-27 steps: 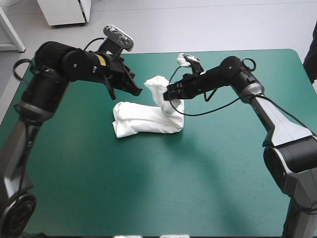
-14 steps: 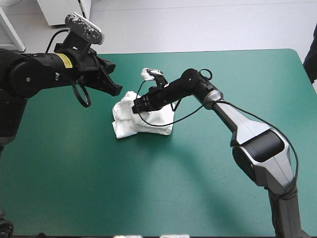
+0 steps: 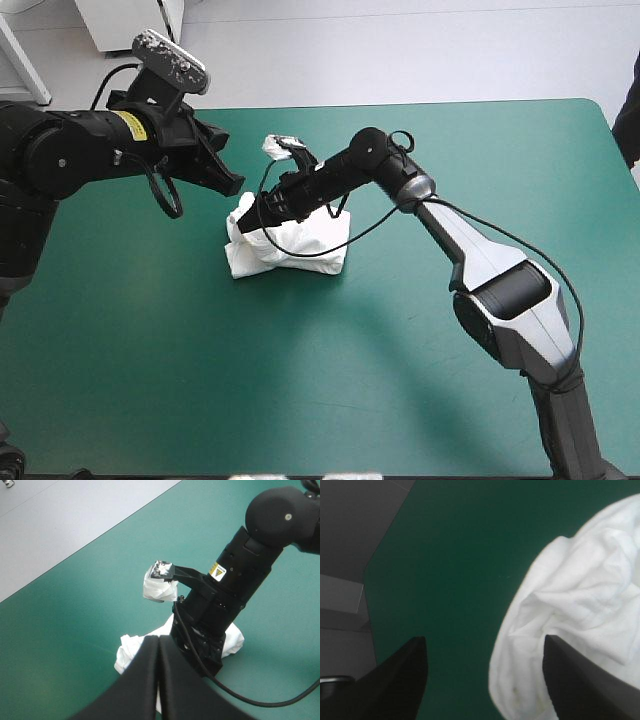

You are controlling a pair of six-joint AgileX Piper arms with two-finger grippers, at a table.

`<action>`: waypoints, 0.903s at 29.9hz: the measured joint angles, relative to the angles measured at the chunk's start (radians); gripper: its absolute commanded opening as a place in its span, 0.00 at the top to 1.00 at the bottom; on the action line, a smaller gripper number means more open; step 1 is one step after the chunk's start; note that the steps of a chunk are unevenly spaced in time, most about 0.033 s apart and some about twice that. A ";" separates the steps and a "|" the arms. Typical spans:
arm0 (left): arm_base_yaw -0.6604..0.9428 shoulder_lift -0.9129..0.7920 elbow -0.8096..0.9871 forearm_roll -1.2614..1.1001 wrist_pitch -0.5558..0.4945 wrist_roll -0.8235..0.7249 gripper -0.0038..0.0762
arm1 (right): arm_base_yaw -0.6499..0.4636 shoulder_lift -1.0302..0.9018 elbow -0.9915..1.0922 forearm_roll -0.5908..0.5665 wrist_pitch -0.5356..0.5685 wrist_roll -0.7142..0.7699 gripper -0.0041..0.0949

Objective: Fold the cloth

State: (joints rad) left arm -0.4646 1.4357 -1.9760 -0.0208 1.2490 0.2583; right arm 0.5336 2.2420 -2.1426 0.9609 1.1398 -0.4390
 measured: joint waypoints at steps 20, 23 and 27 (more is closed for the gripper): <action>0.000 -0.198 0.107 0.014 0.000 0.000 0.96 | -0.160 -0.360 0.152 -0.577 0.099 0.342 0.37; 0.000 -0.231 0.148 0.015 0.000 -0.001 0.96 | -0.188 -0.434 0.298 -0.580 0.102 0.350 0.37; 0.000 -0.250 0.178 0.015 0.001 -0.004 0.96 | -0.217 -0.460 0.457 -0.516 0.065 0.339 0.37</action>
State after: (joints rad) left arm -0.4646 1.1855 -1.7978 -0.0060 1.2500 0.2546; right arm 0.3164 1.7815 -1.6857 0.4446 1.2049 -0.1001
